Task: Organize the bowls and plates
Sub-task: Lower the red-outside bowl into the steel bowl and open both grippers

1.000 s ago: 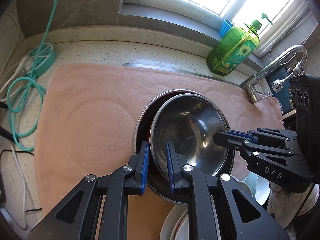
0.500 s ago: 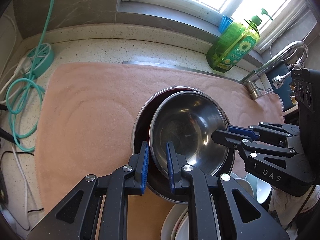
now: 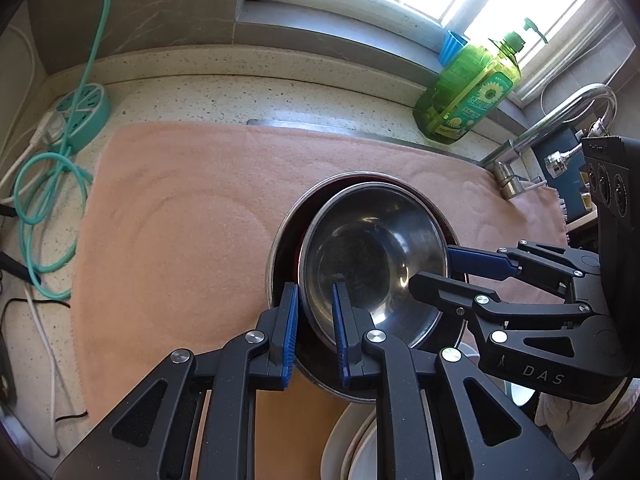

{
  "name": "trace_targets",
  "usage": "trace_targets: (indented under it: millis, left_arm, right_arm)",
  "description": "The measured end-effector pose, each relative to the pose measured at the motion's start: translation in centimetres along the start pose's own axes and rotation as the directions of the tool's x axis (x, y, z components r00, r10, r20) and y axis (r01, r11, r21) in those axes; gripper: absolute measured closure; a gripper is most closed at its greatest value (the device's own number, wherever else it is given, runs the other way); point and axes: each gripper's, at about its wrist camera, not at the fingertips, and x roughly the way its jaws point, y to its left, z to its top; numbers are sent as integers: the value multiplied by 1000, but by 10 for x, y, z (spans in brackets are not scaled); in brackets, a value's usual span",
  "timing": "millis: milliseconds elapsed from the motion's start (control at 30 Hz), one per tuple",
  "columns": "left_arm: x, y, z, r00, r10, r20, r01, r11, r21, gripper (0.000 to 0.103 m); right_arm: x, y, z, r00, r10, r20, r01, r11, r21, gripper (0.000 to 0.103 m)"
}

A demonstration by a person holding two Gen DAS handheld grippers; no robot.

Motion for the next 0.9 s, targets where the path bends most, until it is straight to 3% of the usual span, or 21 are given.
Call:
trace_targets:
  millis: [433,500,567,633,667,733,900]
  left_arm:
    - [-17,0,2,999,-14,44,14,1000,-5,88]
    - [-20,0,1,998,-17,52,17,1000,-5,88]
    - [-23,0,0,998,-18,60,18,1000,-3,88]
    - [-26,-2,-1,998,-16,64,16,1000,0,87]
    - [-27,-2,-2,998,-13,67,13,1000,1,83]
    - [-30,-3,-4,997,-14,77,14,1000,3,64]
    - [-38,-6,-8,996,-12,93,12,1000,0,57]
  right_arm:
    - [-22,-4,-2,998,25,60,-27,999,33,50]
    - [-26,-4,-3,997,24,69,-27,999,32,47]
    - [-31,-4,-6,996,18,86,-21,999,34,34]
    - [-37,-4,-8,994,17,105,-21,999,35,32]
    - [-39,-4,-9,994,16,110,-20,999,33,31]
    - [-44,-4,-11,993,9,121,-13,999,31,27]
    - [-58,-8,-17,988,11,152,-17,999,41,20]
